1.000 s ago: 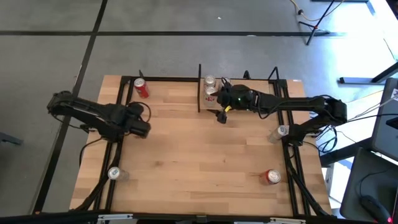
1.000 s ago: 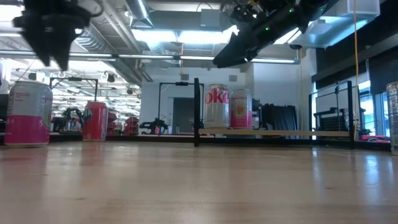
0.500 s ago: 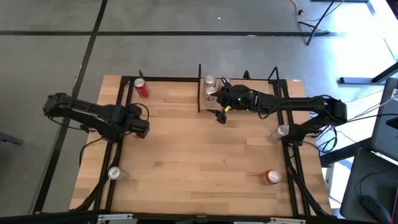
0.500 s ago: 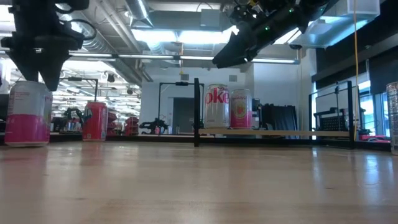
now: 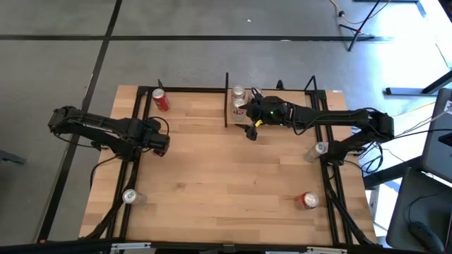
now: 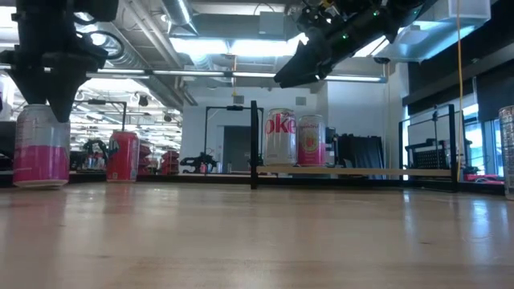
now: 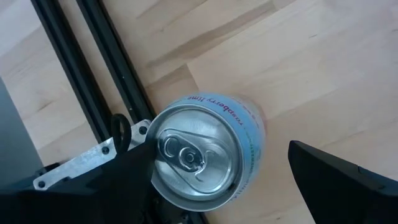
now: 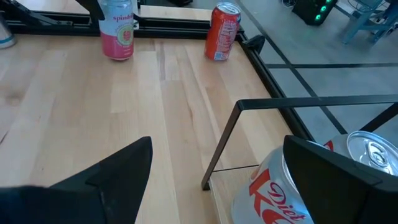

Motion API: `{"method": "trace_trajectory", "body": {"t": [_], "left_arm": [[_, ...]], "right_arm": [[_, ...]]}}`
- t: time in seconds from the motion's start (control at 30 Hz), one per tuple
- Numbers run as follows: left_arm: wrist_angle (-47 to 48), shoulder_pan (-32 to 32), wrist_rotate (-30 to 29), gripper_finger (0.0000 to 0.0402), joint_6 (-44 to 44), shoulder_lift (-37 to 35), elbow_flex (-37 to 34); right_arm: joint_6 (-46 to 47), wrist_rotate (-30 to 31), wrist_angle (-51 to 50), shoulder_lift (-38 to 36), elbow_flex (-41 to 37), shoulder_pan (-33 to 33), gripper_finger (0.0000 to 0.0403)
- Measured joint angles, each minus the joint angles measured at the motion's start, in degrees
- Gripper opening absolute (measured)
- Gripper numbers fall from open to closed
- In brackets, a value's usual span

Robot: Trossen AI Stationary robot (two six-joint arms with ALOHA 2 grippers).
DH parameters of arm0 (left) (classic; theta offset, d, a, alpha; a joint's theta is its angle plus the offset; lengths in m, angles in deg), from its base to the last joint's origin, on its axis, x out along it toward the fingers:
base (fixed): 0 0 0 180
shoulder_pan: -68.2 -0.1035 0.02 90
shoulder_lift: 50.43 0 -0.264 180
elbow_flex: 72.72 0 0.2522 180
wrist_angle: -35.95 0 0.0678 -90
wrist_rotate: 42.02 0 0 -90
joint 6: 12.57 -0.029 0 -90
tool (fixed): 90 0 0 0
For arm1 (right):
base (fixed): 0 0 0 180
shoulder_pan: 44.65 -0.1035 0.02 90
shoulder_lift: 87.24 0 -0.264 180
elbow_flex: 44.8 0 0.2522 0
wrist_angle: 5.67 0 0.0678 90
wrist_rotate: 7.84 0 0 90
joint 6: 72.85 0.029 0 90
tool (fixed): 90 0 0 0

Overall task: Place canned beverage on shelf
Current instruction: Put the pink white soda can on the shelf aligned with the other pink white soda can

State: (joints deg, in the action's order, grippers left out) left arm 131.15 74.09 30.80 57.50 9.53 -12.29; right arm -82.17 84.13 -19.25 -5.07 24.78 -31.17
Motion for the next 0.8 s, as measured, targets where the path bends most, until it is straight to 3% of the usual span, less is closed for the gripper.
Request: {"method": "trace_trajectory", "body": {"t": [0.3, 0.47, 0.63, 0.8], "left_arm": [[0.16, 0.43, -0.43, 0.0351, -1.18, 0.07, 4.31], [6.14, 0.57, -2.45, 0.0351, 0.54, 0.06, 6.84], [6.74, 0.52, -1.93, 0.0351, 1.55, 0.02, 5.25], [1.19, 0.52, 0.11, 0.0351, -0.44, 0.02, 2.04]], "right_arm": [[0.02, -0.01, -0.03, 0.23, 0.01, 0.00, 0.0346], [0.02, -0.01, -0.08, 1.15, 0.01, 0.00, 0.0346], [0.02, -0.02, -0.02, 1.38, 0.01, 0.00, 0.0346], [0.02, -0.02, 0.10, 1.38, 0.01, 0.00, 0.0346]]}}
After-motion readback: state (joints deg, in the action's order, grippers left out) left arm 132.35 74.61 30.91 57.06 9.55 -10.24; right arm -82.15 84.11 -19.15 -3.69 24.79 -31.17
